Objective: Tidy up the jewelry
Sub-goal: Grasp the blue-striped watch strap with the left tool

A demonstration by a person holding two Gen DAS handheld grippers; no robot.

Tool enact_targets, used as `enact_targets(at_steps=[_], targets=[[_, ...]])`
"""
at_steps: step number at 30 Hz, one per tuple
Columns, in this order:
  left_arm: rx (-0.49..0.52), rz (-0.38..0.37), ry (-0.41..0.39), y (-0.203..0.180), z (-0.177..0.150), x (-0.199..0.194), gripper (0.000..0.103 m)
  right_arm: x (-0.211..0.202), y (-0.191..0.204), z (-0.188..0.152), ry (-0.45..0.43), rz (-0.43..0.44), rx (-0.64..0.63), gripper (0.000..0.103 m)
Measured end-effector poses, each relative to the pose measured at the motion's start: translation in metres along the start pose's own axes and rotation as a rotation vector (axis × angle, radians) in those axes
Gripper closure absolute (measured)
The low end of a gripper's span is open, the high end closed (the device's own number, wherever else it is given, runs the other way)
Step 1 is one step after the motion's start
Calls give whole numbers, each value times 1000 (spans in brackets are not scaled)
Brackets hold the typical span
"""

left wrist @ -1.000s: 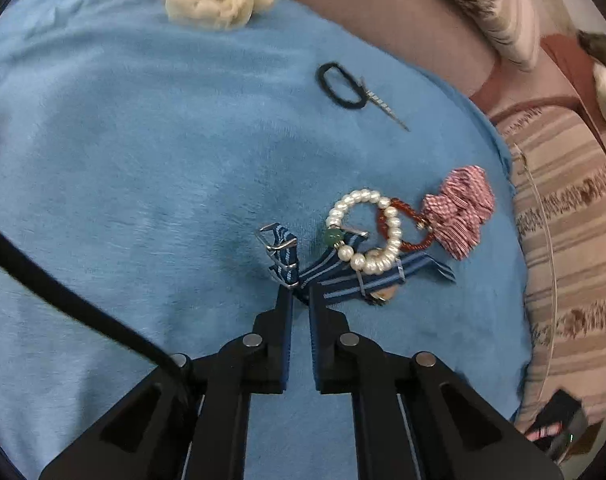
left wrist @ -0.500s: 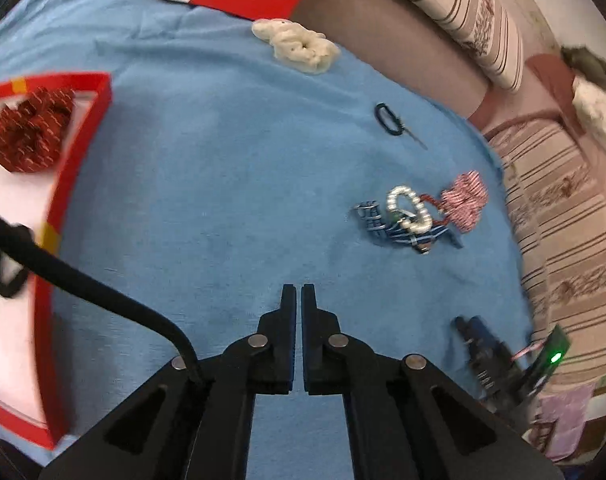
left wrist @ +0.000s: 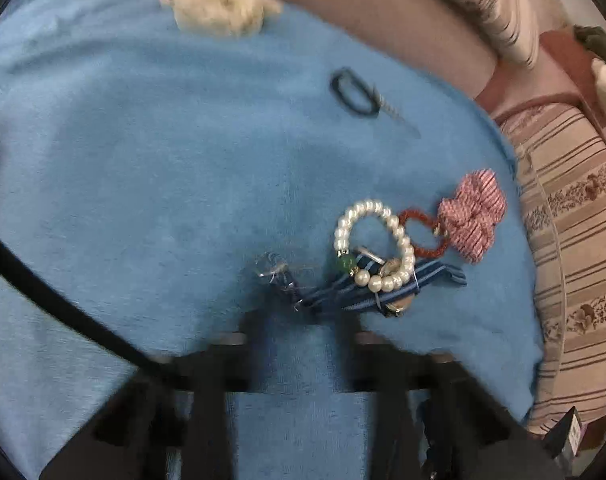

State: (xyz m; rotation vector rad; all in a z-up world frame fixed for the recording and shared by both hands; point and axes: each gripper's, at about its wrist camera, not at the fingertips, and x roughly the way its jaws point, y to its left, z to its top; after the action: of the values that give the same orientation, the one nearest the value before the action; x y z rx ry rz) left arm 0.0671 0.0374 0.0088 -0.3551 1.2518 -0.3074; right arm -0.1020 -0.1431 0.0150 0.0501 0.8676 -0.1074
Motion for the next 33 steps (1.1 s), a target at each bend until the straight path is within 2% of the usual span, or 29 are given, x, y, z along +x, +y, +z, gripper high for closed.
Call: enact_targets(at_steps=[3,8,12,16,19,22,26,29,31,33], targets=[[57,6,-46,-10,-6,-25,97,0,0,0,-1,2,2,30],[195,-18,-163,-22,-23,-119,99,-1,1,0,1,-1,2,30],[258,51,-253,-9,-29,-192,99,-3,1,-1,3,-3,7,30],[283,166,-285,10,-33,-228,99,-5,2,-2,2,-3,7,30],[242,163,-229,20,-33,-214,99,-6,4,-3,2,-7,2,30],[183,91,-118,24,-40,-170,99,-7,4,-4,0,-9,2,30],[146,-44,13,12,-57,-113,98,-7,4,-5,0,-9,-1,30],[135,-96,46,3,-64,-99,96,-7,3,-5,2,-4,3,30],[150,-122,21,-1,-66,-106,76,-7,2,-5,3,3,11,30],[174,-99,-28,-1,-68,-117,61,-7,0,-4,5,12,21,30]])
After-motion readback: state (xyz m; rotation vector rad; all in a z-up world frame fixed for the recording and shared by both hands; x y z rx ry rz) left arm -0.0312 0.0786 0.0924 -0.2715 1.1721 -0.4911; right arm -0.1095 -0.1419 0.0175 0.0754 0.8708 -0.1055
